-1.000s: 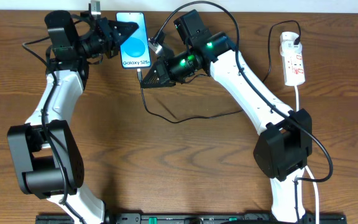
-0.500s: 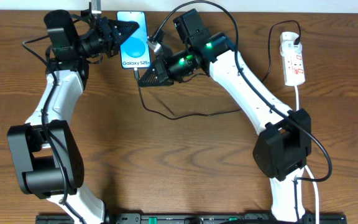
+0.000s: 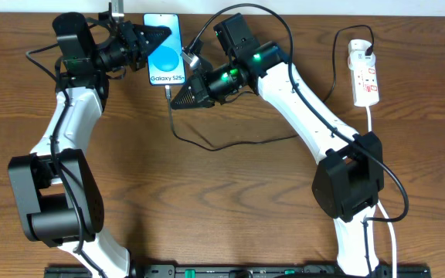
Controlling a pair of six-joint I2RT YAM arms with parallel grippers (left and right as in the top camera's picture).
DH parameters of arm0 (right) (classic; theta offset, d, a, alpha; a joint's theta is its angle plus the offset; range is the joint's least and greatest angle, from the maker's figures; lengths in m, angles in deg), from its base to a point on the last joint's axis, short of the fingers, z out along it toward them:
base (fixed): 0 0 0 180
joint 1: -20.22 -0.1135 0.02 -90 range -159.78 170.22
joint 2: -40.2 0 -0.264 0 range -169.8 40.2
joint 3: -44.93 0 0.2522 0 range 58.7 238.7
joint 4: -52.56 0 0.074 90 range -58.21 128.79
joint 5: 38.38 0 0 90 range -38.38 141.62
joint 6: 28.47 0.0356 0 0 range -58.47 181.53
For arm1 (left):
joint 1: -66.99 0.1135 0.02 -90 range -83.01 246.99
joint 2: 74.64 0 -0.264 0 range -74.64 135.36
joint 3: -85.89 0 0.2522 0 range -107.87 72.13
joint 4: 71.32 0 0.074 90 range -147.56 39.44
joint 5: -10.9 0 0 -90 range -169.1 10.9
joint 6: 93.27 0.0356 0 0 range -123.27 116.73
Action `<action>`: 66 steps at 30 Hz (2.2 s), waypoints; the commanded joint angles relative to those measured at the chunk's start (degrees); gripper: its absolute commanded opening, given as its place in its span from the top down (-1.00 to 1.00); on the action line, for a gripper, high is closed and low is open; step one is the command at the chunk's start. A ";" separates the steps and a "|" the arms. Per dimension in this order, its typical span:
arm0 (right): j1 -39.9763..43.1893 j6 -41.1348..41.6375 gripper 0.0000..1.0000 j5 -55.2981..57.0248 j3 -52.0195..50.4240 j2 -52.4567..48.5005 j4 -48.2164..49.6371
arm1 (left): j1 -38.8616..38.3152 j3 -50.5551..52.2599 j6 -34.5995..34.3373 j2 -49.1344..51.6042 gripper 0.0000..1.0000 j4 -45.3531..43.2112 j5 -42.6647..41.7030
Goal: Plug charger to phone and switch on socket
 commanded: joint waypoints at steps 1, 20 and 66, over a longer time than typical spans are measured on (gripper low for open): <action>-0.09 0.24 0.98 -2.40 -0.28 -1.09 0.22 | -0.24 -0.70 0.79 -0.26 0.86 -0.87 -1.81; 0.26 -7.30 0.46 30.03 -0.28 -1.09 -8.66 | 2.78 -0.72 -1.73 -0.26 0.86 -4.35 0.02; -7.50 -20.59 0.63 55.23 -0.15 -12.33 -17.14 | 5.57 -0.70 -3.34 -0.26 0.85 -4.24 2.95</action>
